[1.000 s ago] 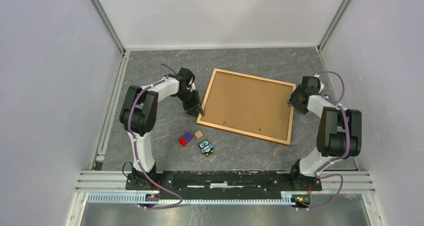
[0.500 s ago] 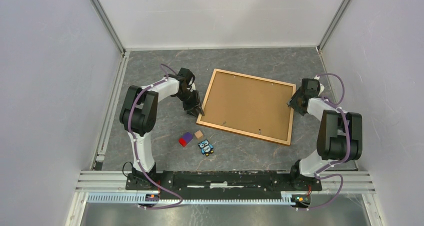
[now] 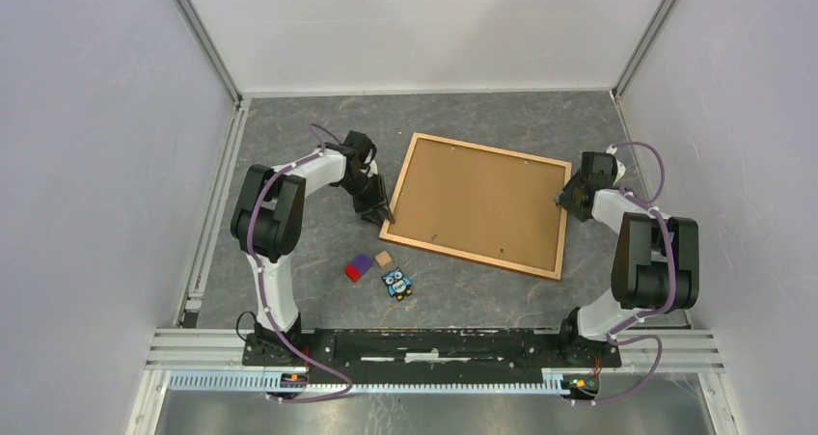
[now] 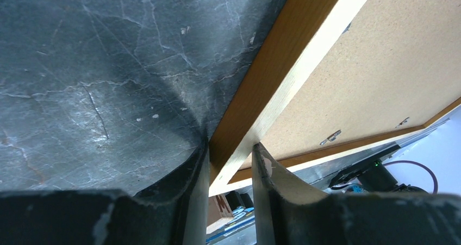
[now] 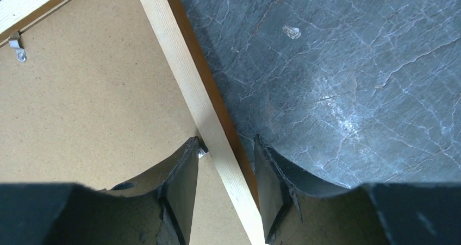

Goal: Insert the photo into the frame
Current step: Install the photo frame at the center of the board.

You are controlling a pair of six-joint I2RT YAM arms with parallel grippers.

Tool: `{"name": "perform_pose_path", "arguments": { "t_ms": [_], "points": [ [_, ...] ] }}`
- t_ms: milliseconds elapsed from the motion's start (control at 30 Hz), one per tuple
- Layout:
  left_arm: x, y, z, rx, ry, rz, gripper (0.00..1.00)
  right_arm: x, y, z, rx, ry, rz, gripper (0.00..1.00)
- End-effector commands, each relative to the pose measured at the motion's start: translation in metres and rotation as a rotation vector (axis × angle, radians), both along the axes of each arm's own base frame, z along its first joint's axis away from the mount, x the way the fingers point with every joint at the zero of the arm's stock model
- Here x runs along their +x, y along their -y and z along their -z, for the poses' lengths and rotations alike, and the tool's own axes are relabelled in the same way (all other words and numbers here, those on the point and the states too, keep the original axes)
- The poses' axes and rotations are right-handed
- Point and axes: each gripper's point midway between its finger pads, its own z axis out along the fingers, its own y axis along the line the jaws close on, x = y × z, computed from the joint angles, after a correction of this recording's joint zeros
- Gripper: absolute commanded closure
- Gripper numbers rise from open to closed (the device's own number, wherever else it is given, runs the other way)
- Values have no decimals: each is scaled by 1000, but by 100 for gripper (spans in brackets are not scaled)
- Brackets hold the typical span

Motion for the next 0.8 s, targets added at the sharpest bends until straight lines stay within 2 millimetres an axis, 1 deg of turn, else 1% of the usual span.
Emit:
{"name": "perform_pose_path", "arguments": {
  "t_ms": [0, 100, 200, 300, 367, 433, 500, 533, 600, 667, 700, 733, 767],
  "points": [
    [-6, 5, -2, -18, -20, -13, 94, -29, 1, 18, -12, -120, 7, 54],
    [-5, 4, -2, -16, -20, -14, 94, -27, 2, 17, -13, -109, 10, 55],
    [-6, 4, -1, -16, -24, -14, 95, -26, 2, 16, -13, -103, 12, 59],
    [-6, 4, -1, -16, -23, -14, 95, -25, 2, 15, -14, -103, 11, 61],
    [-5, 4, -2, -16, -19, -13, 95, -23, 2, 14, -14, -99, 7, 66],
    [-5, 4, -2, -15, -19, -13, 94, -19, 2, 12, -15, -93, -4, 68],
    [-5, 5, -2, -15, -21, -14, 95, -14, 3, 9, -22, -86, -19, 66],
    [-5, 4, -1, -16, -20, -14, 95, -11, 3, 7, -28, -80, -36, 63],
    [-5, 5, -3, -20, -18, -12, 95, 1, 2, -4, -45, -56, -100, 55],
    [-5, 5, -3, -23, -19, -12, 95, 9, 6, -15, -93, -62, -177, 37],
    [-5, 6, -3, -26, -19, -12, 95, 7, 10, -20, -124, -89, -199, 30],
    [-4, 6, -3, -29, -16, -12, 95, 7, 15, -26, -156, -101, -216, 27],
    [-5, 5, -2, -26, -21, -14, 95, 3, 17, -31, -183, -116, -238, 24]
  ]
}}
